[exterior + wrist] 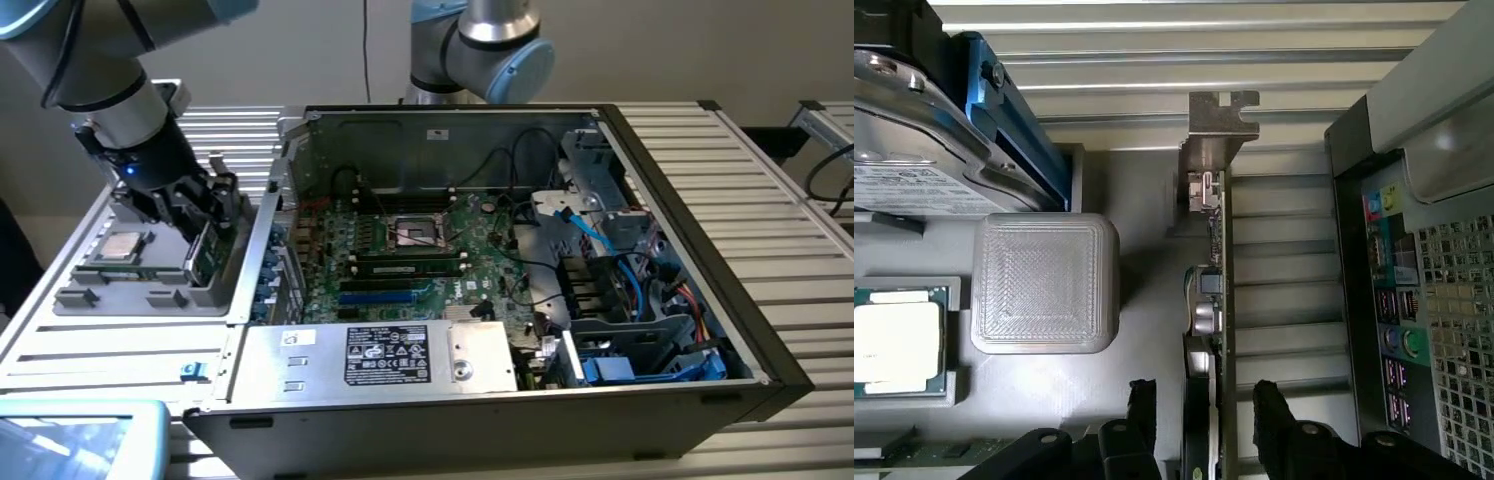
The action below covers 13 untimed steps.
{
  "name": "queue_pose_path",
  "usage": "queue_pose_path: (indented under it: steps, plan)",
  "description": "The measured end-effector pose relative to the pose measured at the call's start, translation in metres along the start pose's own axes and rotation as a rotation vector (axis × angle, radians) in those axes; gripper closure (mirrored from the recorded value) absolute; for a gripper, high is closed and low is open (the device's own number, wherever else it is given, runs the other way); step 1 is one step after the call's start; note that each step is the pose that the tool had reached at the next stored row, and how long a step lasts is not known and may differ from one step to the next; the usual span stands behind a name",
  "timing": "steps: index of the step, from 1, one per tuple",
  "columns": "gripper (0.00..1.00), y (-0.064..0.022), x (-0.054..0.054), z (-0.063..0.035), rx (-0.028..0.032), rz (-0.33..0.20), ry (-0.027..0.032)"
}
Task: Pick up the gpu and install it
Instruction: 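Pick up the gpu and move the gpu toward the slot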
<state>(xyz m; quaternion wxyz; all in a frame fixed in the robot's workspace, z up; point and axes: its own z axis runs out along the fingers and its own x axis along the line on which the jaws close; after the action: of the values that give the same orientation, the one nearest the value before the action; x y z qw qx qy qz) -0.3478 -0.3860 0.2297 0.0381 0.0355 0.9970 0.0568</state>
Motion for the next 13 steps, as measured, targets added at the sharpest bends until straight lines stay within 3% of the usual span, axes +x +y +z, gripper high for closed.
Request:
queue_pose_path:
  steps: [13]
  plan:
    - [0.48, 0.0007, -0.0007, 0.0082, 0.0001, 0.000, -0.0018]
